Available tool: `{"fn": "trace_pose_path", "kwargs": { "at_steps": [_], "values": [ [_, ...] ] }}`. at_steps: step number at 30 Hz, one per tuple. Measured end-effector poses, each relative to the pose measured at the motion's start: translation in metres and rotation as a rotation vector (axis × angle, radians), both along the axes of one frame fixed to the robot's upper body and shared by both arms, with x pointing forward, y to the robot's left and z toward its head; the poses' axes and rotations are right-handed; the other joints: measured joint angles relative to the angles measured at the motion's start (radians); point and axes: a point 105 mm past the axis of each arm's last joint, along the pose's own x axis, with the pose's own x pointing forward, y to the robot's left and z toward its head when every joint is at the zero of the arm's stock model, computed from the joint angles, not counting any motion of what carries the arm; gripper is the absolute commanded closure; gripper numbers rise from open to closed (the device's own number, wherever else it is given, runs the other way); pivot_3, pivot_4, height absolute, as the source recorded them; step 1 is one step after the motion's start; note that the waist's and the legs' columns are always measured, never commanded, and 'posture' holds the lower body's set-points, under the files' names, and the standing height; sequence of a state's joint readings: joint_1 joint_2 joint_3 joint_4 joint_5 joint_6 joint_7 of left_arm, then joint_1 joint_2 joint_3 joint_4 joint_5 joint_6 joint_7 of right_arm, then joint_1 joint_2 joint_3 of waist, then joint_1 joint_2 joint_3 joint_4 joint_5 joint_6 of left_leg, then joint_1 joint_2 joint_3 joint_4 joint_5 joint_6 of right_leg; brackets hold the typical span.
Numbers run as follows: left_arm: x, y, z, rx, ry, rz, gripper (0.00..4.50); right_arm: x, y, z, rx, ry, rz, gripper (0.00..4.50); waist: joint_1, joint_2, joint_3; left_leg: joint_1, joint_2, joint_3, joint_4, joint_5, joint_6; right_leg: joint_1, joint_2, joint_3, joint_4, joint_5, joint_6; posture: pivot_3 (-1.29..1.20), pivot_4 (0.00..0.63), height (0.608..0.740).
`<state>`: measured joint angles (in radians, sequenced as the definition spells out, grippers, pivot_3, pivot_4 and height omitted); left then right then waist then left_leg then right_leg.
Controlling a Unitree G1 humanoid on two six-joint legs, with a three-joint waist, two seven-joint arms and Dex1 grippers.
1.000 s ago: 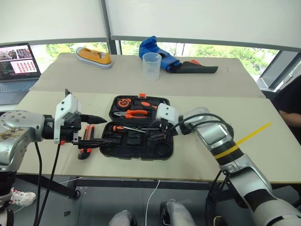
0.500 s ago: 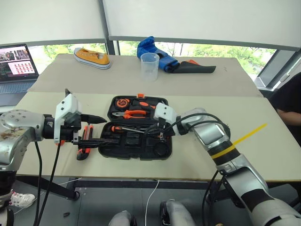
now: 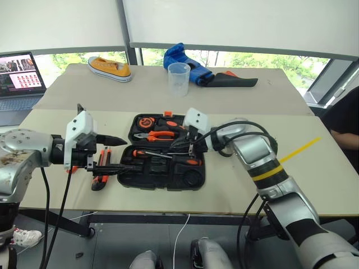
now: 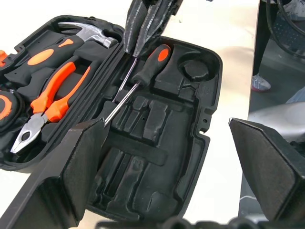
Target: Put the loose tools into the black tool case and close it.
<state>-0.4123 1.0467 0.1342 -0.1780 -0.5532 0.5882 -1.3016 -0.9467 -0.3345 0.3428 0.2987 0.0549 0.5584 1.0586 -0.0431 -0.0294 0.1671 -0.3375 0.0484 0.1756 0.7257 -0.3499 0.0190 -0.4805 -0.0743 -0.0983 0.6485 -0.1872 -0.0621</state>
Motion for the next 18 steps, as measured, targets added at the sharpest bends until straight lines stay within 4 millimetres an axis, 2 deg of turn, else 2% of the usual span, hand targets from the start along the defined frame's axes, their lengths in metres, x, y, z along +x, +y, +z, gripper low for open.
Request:
{"fn": "trace_pose_path", "kwargs": {
  "at_steps": [3, 5, 18],
  "values": [
    [0.0, -0.001, -0.001, -0.004, 0.003, -0.005, 0.0, 0.003, -0.005, -0.017, -0.028, 0.021, -0.017, 4.49, 0.0, 0.0, 0.0, 0.0, 0.0, 0.0, -0.001, 0.0, 0.0, 0.0, 0.0, 0.0, 0.0, 0.0, 0.0, 0.0, 0.15, 0.724],
    [0.0, -0.001, -0.001, -0.004, 0.004, -0.006, 0.0, 0.002, -0.004, -0.021, -0.046, 0.017, -0.007, 4.49, 0.0, 0.0, 0.0, 0.0, 0.0, 0.0, -0.001, 0.0, 0.0, 0.0, 0.0, 0.0, 0.0, 0.0, 0.0, 0.0, 0.15, 0.724],
    [0.0, -0.002, -0.005, 0.002, 0.014, -0.014, 0.0, -0.014, -0.002, -0.025, -0.056, 0.001, 0.056, 4.49, -0.001, 0.0, 0.0, 0.0, 0.0, 0.0, -0.002, 0.0, 0.0, -0.001, 0.0, 0.0, 0.0, 0.0, 0.0, 0.0, 0.15, 0.724]
  ]
}}
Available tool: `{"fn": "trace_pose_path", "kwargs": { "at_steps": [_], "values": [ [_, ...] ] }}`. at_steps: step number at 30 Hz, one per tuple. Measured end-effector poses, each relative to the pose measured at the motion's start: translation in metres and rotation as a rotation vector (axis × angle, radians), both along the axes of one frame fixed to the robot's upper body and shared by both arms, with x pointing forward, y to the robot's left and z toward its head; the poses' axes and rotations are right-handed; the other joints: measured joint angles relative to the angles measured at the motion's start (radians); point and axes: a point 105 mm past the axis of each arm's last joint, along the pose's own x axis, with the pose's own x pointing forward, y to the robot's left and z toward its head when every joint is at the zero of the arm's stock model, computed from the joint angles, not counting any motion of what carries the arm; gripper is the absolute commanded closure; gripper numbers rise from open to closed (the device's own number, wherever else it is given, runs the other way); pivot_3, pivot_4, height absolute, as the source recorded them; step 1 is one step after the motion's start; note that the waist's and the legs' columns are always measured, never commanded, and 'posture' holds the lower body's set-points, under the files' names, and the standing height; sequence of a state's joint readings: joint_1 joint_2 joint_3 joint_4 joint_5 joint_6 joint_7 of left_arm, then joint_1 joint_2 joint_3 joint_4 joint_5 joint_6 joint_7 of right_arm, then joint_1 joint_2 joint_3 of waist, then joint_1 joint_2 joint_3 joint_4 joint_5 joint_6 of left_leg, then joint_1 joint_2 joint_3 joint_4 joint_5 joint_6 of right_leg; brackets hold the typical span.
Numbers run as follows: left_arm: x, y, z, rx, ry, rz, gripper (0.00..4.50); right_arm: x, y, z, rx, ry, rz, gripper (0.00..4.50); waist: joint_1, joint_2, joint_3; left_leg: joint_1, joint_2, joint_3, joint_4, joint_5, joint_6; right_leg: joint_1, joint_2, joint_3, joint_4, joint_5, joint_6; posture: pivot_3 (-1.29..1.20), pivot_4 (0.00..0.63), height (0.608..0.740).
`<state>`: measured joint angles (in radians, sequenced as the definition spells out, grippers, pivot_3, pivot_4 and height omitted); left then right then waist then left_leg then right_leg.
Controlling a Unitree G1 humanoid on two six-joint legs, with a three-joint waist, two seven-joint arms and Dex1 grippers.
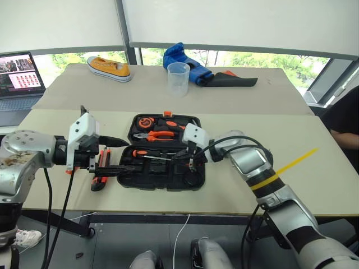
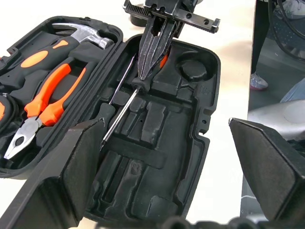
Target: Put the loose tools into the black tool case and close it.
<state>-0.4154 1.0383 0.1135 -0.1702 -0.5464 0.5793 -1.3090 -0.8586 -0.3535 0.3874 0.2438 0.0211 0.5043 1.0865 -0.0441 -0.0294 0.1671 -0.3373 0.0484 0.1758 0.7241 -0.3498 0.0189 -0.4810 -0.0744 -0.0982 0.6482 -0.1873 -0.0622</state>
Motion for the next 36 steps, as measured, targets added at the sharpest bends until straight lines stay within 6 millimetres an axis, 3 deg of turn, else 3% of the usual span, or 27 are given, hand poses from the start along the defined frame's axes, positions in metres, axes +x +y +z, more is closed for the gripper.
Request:
{"fn": "trace_pose_path", "kwargs": {
  "at_steps": [10, 21, 26, 28, 30, 32, 34, 36],
  "values": [
    [0.002, -0.001, -0.002, 0.006, 0.001, -0.002, 0.0, 0.004, 0.0, 0.0, -0.019, -0.023, -0.015, 4.49, -0.001, 0.0, 0.0, 0.0, 0.0, 0.0, 0.0, 0.0, 0.0, 0.0, 0.0, 0.0, 0.0, 0.0, 0.0, 0.0, 0.15, 0.724],
    [0.005, 0.0, -0.005, 0.013, -0.006, 0.007, 0.0, 0.001, 0.014, -0.012, -0.165, -0.176, 0.097, 4.49, -0.009, 0.0, -0.002, 0.006, 0.001, 0.001, 0.0, 0.001, -0.003, 0.006, 0.002, 0.003, 0.001, 0.0, 0.0, 0.0, 0.15, 0.724],
    [0.005, 0.004, -0.01, 0.007, 0.001, 0.042, 0.0, 0.003, 0.018, -0.001, 0.008, -0.106, 0.019, 4.49, -0.014, 0.0, -0.002, 0.009, 0.002, -0.004, -0.004, 0.005, -0.007, 0.006, 0.002, 0.005, 0.001, 0.0, 0.001, 0.0, 0.15, 0.724],
    [0.003, 0.012, -0.019, 0.0, 0.031, 0.098, 0.0, -0.002, 0.016, 0.025, 0.157, -0.072, -0.001, 4.49, -0.013, 0.0, -0.002, 0.006, 0.002, -0.006, -0.005, 0.006, -0.007, 0.001, 0.002, 0.005, 0.001, 0.002, -0.004, 0.0, 0.15, 0.724],
    [-0.001, 0.024, -0.024, -0.01, 0.043, 0.181, 0.0, -0.015, 0.007, 0.062, 0.293, -0.062, 0.019, 3.9, -0.008, 0.0, -0.002, -0.001, 0.002, -0.007, -0.006, 0.006, -0.007, -0.007, 0.002, 0.005, 0.002, 0.002, -0.005, 0.0, 0.15, 0.724],
    [-0.009, 0.045, -0.03, -0.035, 0.076, 0.307, 0.0, -0.037, -0.014, 0.099, 0.387, -0.067, 0.058, 3.38, 0.0, 0.0, -0.002, -0.001, 0.001, -0.007, -0.01, 0.006, -0.007, -0.009, 0.002, 0.003, 0.001, 0.002, -0.006, 0.0, 0.15, 0.724],
    [-0.02, 0.067, -0.034, -0.053, 0.103, 0.426, 0.0, -0.054, -0.032, 0.107, 0.4, -0.044, 0.079, 2.69, 0.004, 0.0, -0.002, -0.001, 0.002, -0.007, -0.013, 0.006, -0.007, -0.009, 0.002, 0.0, -0.001, 0.001, -0.007, 0.0, 0.15, 0.724],
    [-0.034, 0.092, -0.039, -0.07, 0.125, 0.559, 0.0, -0.07, -0.042, 0.097, 0.378, 0.029, 0.101, 1.95, 0.005, 0.0, -0.002, -0.002, 0.001, -0.006, -0.014, 0.005, -0.006, -0.009, 0.001, 0.0, -0.003, -0.001, -0.007, 0.0, 0.15, 0.724]
  ]
}}
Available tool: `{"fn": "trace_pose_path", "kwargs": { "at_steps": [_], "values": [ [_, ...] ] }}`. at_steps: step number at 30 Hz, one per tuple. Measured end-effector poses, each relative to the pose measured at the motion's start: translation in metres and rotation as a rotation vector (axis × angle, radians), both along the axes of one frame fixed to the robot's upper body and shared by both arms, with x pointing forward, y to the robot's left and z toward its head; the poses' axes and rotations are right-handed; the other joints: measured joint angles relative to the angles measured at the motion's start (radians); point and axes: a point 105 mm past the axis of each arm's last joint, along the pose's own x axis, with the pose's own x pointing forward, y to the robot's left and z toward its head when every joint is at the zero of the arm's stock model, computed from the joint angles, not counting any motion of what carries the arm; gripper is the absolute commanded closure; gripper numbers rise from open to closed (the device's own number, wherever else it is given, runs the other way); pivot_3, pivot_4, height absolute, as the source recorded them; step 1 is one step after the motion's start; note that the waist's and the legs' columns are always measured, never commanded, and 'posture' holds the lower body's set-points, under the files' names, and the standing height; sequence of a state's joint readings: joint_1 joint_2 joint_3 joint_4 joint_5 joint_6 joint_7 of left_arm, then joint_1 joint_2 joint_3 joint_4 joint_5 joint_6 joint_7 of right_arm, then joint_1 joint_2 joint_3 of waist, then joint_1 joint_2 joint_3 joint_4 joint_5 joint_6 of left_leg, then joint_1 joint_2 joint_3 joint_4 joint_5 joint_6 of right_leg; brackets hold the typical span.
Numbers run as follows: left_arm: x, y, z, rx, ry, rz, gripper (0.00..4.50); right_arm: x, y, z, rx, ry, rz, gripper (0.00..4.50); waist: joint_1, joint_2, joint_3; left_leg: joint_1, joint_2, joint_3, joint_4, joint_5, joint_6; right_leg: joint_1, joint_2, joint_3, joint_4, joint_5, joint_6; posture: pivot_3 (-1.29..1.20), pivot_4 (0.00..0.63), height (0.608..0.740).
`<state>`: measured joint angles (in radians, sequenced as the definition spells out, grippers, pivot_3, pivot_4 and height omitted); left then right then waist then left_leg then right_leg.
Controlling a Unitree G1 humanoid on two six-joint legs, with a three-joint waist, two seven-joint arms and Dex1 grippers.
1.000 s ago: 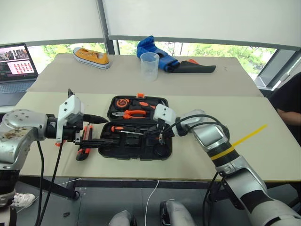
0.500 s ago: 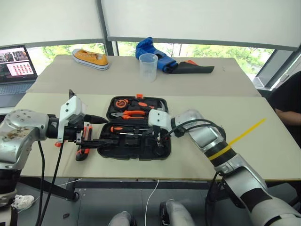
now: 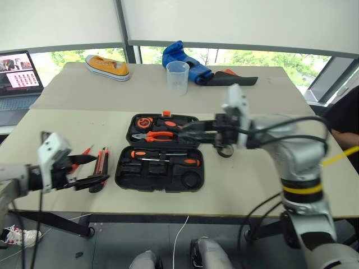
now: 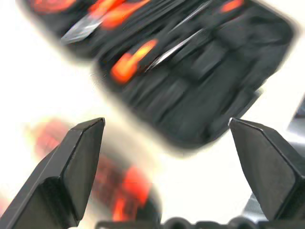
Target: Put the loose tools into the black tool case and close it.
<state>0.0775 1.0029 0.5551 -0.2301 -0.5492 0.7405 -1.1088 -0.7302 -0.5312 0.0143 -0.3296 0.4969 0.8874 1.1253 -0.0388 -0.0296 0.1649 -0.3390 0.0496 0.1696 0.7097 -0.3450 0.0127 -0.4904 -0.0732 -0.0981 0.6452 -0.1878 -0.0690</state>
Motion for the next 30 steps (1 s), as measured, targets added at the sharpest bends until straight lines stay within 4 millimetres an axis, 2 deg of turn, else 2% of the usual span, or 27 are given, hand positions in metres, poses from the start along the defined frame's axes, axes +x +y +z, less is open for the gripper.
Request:
{"fn": "trace_pose_path", "kwargs": {
  "at_steps": [2, 5, 6, 8, 11, 15, 18, 21, 25, 29, 30],
  "values": [
    [-0.015, 0.022, -0.004, -0.015, 0.008, 0.122, 0.0, -0.012, -0.006, -0.01, -0.033, 0.039, 0.033, 1.26, -0.001, 0.0, 0.0, 0.0, 0.0, 0.0, -0.001, 0.0, 0.0, 0.0, 0.0, 0.0, -0.001, 0.0, 0.0, 0.0, 0.15, 0.724],
    [-0.034, 0.048, -0.014, 0.001, 0.039, 0.26, 0.0, -0.02, -0.011, -0.013, -0.061, 0.043, 0.048, 0.26, -0.001, 0.0, 0.0, 0.003, 0.0, 0.001, -0.001, 0.0, 0.0, 0.001, 0.0, 0.001, 0.0, 0.0, 0.0, 0.0, 0.15, 0.724],
    [-0.04, 0.057, -0.019, 0.015, 0.06, 0.306, 0.0, -0.021, -0.013, -0.014, -0.07, 0.043, 0.045, 0.05, 0.001, 0.0, 0.0, 0.003, 0.0, 0.001, -0.001, 0.0, -0.001, 0.001, -0.001, 0.001, 0.001, -0.001, 0.001, 0.0, 0.15, 0.724],
    [-0.043, 0.065, -0.025, 0.042, 0.081, 0.346, 0.0, -0.022, -0.014, -0.014, -0.073, 0.04, 0.047, 0.05, 0.007, -0.001, 0.0, 0.003, -0.001, 0.0, -0.001, 0.0, -0.002, 0.001, -0.001, 0.001, 0.001, -0.002, 0.003, 0.0, 0.15, 0.724],
    [-0.029, 0.074, -0.029, 0.122, 0.09, 0.358, 0.0, -0.025, -0.013, -0.021, -0.088, 0.037, 0.052, 0.05, 0.03, -0.002, 0.0, 0.003, -0.001, 0.0, -0.001, 0.001, -0.009, 0.002, -0.002, 0.001, 0.001, -0.001, 0.004, 0.0, 0.15, 0.724],
    [0.009, 0.083, -0.018, 0.161, 0.077, 0.376, 0.0, -0.026, -0.012, -0.024, -0.095, 0.023, 0.037, 0.05, 0.043, -0.004, -0.001, 0.003, -0.001, -0.001, -0.001, 0.003, -0.009, 0.002, -0.001, 0.0, 0.002, 0.002, 0.002, 0.0, 0.15, 0.724],
    [0.03, 0.079, -0.013, 0.165, 0.105, 0.346, 0.0, -0.028, -0.009, -0.026, -0.091, 0.001, 0.021, 0.05, 0.041, -0.005, -0.002, 0.002, -0.001, 0.0, -0.001, 0.006, -0.004, 0.001, 0.0, 0.0, 0.002, 0.006, -0.004, 0.0, 0.15, 0.724],
    [0.049, 0.074, -0.014, 0.165, 0.147, 0.319, 0.0, -0.028, -0.01, -0.03, -0.088, -0.004, -0.013, 0.05, 0.034, -0.006, -0.002, 0.001, -0.003, 0.004, -0.001, 0.006, -0.004, 0.001, 0.002, -0.001, 0.002, 0.006, -0.005, 0.0, 0.15, 0.724],
    [0.072, 0.075, -0.019, 0.207, 0.204, 0.324, 0.0, -0.031, -0.013, -0.032, -0.087, -0.013, -0.046, 0.05, 0.025, -0.007, -0.002, -0.001, -0.002, 0.006, -0.001, 0.006, -0.004, 0.0, 0.005, -0.002, 0.0, 0.005, -0.005, 0.0, 0.15, 0.724],
    [0.095, 0.063, -0.031, 0.206, 0.233, 0.304, 0.0, -0.033, -0.016, -0.031, -0.094, -0.028, -0.063, 0.05, 0.025, -0.008, -0.002, -0.001, -0.003, 0.005, 0.0, 0.006, -0.004, 0.001, 0.004, -0.002, 0.0, 0.005, -0.005, 0.0, 0.15, 0.724],
    [0.1, 0.059, -0.035, 0.201, 0.243, 0.293, 0.54, -0.034, -0.015, -0.03, -0.092, -0.03, -0.06, 0.0, 0.025, -0.01, -0.002, -0.001, -0.003, 0.006, 0.0, 0.006, -0.004, 0.001, 0.004, -0.001, 0.0, 0.005, -0.005, 0.0, 0.15, 0.724]
  ]
}}
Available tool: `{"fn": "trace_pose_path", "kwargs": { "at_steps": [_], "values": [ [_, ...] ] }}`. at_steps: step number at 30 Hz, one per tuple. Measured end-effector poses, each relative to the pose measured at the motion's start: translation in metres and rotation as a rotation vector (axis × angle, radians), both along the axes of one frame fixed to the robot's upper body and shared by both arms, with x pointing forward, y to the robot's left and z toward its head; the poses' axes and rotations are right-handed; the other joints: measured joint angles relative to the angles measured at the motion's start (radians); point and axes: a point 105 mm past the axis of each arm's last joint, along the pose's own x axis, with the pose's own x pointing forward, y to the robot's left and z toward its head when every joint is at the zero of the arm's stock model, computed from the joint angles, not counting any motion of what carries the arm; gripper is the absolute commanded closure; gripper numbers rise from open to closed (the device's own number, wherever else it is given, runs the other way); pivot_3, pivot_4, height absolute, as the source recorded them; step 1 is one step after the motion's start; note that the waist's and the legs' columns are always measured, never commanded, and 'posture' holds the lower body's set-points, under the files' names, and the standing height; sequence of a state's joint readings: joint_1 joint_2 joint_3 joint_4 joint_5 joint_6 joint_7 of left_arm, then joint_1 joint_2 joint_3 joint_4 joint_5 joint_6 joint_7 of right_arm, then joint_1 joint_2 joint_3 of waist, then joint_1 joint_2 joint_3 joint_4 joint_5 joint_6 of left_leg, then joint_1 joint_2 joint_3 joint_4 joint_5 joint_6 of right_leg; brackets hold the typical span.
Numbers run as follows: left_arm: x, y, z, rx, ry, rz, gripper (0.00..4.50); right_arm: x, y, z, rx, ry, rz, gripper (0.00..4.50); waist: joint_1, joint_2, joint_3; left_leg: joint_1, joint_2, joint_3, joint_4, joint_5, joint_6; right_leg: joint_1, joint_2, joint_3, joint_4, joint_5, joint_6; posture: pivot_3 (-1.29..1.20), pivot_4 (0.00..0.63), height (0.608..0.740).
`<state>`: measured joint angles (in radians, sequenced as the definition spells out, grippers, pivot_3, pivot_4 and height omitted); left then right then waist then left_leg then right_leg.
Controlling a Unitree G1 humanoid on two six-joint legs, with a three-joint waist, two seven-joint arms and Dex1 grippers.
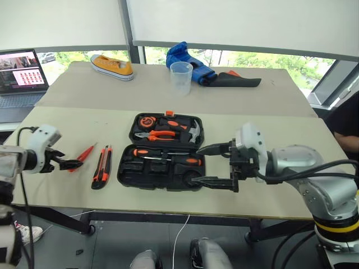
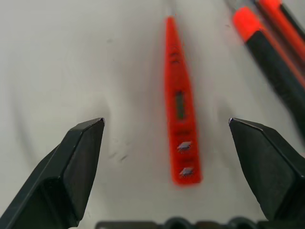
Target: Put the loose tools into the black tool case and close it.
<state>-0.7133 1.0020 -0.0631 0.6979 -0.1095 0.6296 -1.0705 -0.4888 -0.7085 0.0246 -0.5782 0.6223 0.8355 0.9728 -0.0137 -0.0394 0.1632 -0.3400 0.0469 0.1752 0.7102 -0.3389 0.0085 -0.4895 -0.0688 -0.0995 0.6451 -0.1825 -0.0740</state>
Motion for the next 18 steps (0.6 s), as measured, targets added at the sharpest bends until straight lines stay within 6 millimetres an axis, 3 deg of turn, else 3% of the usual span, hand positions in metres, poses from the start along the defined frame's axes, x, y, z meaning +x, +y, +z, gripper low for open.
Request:
{"fn": "trace_pose_path", "kwargs": {
  "at_steps": [5, 6, 7, 8, 10, 14, 16, 18],
  "values": [
    [0.01, -0.004, -0.005, 0.024, 0.025, -0.028, 2.17, -0.001, 0.0, 0.002, 0.004, -0.002, -0.002, 0.0, -0.001, -0.002, -0.001, 0.002, 0.0, -0.003, 0.001, 0.0, 0.0, 0.002, -0.001, 0.002, 0.002, 0.0, 0.0, 0.0, 0.15, 0.724],
    [0.01, -0.003, -0.006, 0.04, 0.025, -0.033, 2.66, -0.001, 0.0, 0.002, 0.006, -0.002, -0.003, 0.0, -0.001, -0.002, -0.001, 0.003, 0.0, -0.004, 0.002, 0.0, 0.0, 0.002, -0.001, 0.002, 0.002, 0.0, 0.0, 0.0, 0.15, 0.724],
    [0.011, -0.001, -0.007, 0.051, 0.022, -0.037, 2.82, -0.001, 0.0, 0.002, 0.006, -0.003, -0.003, 0.0, 0.0, -0.002, -0.001, 0.003, 0.0, -0.006, 0.001, 0.0, 0.0, 0.003, -0.001, 0.003, 0.002, 0.0, 0.0, 0.0, 0.15, 0.724],
    [0.011, -0.001, -0.007, 0.061, 0.017, -0.042, 3.35, -0.001, 0.0, 0.002, 0.006, -0.004, -0.007, 0.0, 0.0, -0.002, -0.001, 0.004, 0.0, -0.006, 0.002, 0.0, 0.001, 0.003, -0.001, 0.002, 0.002, 0.0, 0.0, 0.0, 0.15, 0.724],
    [0.012, 0.001, -0.006, 0.074, 0.002, -0.051, 4.02, 0.001, -0.001, 0.001, 0.003, -0.003, -0.023, 0.0, 0.0, -0.002, -0.001, 0.004, 0.0, -0.007, 0.002, 0.0, 0.001, 0.004, -0.001, 0.002, 0.002, 0.0, 0.0, 0.0, 0.15, 0.724],
    [0.012, 0.004, -0.001, 0.071, -0.02, -0.055, 4.07, 0.003, -0.01, -0.008, -0.014, 0.032, -0.068, 0.0, -0.001, -0.006, -0.001, 0.003, 0.001, -0.008, 0.002, 0.0, 0.001, 0.003, -0.001, 0.001, 0.002, 0.0, 0.0, 0.0, 0.15, 0.724],
    [0.012, -0.007, 0.017, 0.047, -0.068, -0.148, 4.07, 0.001, -0.018, -0.012, -0.017, 0.063, -0.087, 0.0, 0.001, -0.009, 0.0, 0.001, 0.001, -0.007, 0.003, 0.0, 0.001, 0.002, -0.001, 0.0, 0.002, 0.0, 0.0, 0.0, 0.15, 0.724],
    [0.013, -0.031, 0.047, 0.014, -0.137, -0.309, 4.07, -0.003, -0.023, -0.014, -0.022, 0.092, -0.088, 0.0, 0.005, -0.011, -0.001, -0.001, 0.002, -0.007, 0.003, 0.0, 0.001, 0.001, -0.003, -0.002, 0.002, 0.0, 0.0, 0.0, 0.15, 0.724]
  ]
}}
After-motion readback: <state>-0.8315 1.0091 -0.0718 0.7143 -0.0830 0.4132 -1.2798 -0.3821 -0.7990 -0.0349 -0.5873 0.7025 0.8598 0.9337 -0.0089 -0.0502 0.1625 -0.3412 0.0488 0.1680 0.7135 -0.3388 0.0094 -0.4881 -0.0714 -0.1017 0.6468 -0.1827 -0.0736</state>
